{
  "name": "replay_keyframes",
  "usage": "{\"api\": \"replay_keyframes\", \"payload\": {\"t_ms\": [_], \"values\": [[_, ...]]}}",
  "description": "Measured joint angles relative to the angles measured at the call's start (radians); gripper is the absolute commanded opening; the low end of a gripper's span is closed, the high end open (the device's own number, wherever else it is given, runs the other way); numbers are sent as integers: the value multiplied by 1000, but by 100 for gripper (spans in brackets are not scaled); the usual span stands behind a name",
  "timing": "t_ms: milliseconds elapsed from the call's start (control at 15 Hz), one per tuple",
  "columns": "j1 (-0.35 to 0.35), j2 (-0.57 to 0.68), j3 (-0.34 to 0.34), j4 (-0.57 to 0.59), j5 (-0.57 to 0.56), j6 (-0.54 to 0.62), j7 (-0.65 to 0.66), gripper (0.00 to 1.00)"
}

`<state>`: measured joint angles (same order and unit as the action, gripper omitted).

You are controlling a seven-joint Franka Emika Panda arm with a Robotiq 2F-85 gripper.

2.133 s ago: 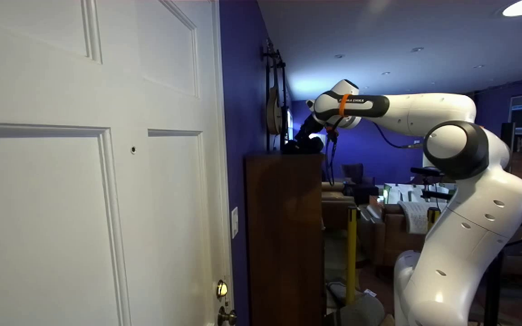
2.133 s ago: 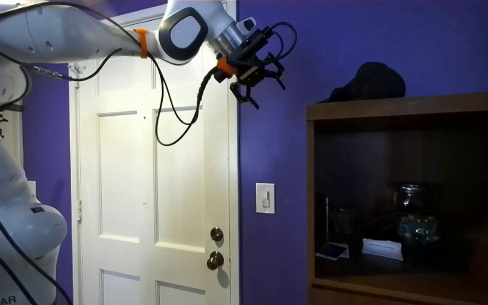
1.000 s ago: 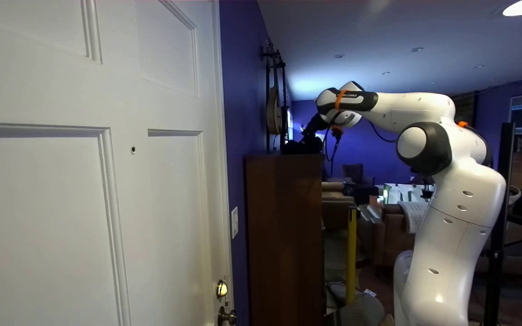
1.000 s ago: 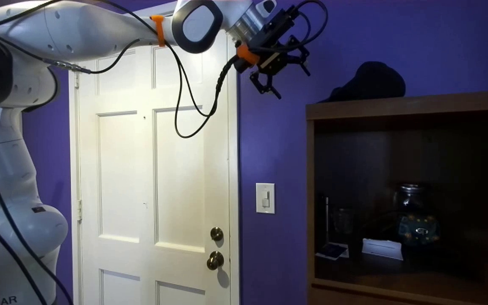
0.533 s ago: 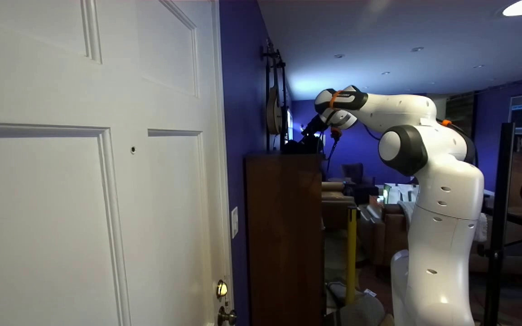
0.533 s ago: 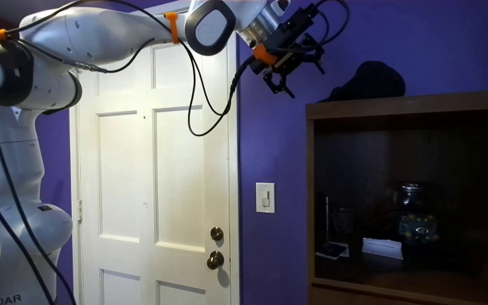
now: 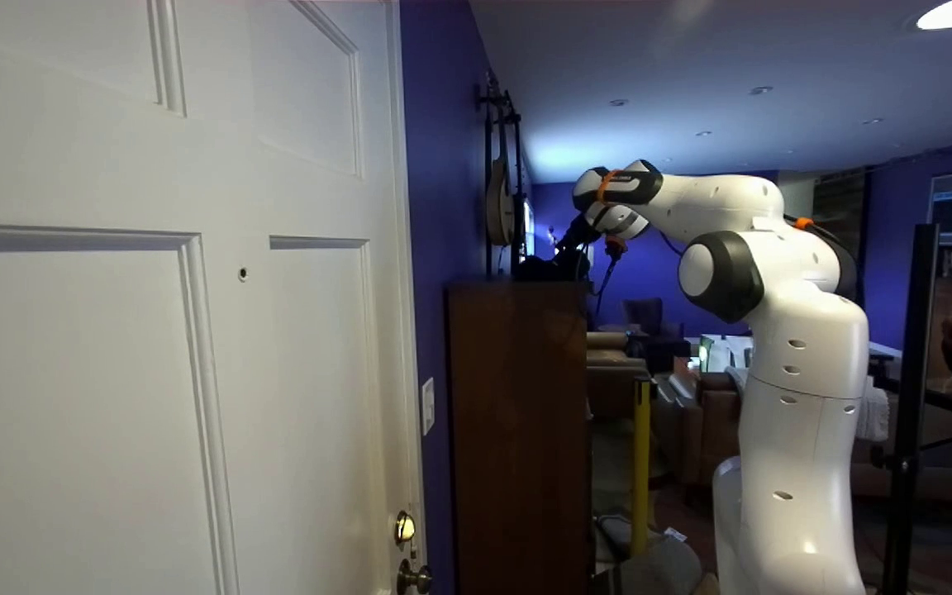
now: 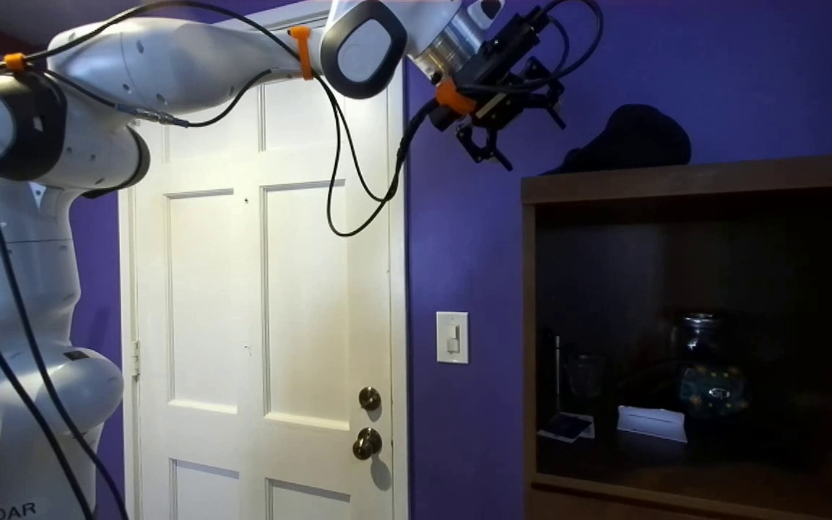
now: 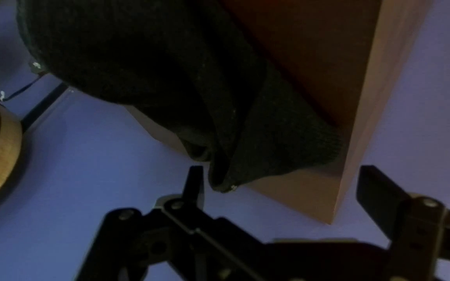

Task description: Remove the head sock from the cabinet top and place it on the door coat hanging nail

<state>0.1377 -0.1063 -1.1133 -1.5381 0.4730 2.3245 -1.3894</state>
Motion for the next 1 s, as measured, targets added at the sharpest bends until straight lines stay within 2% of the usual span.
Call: {"api": "replay_keyframes", "payload": {"t_ms": [267,533,733,933,1000], "values": [[-1,78,-63,30,98,24,9,100],[-20,146,-97,76,179,6,-12,100],[-70,202,-100,114,238,-58,-66,100],[-150,265,-88,160,306,-139,-135,99],[-181,287,-78,175,333,-161,-160,78]]}}
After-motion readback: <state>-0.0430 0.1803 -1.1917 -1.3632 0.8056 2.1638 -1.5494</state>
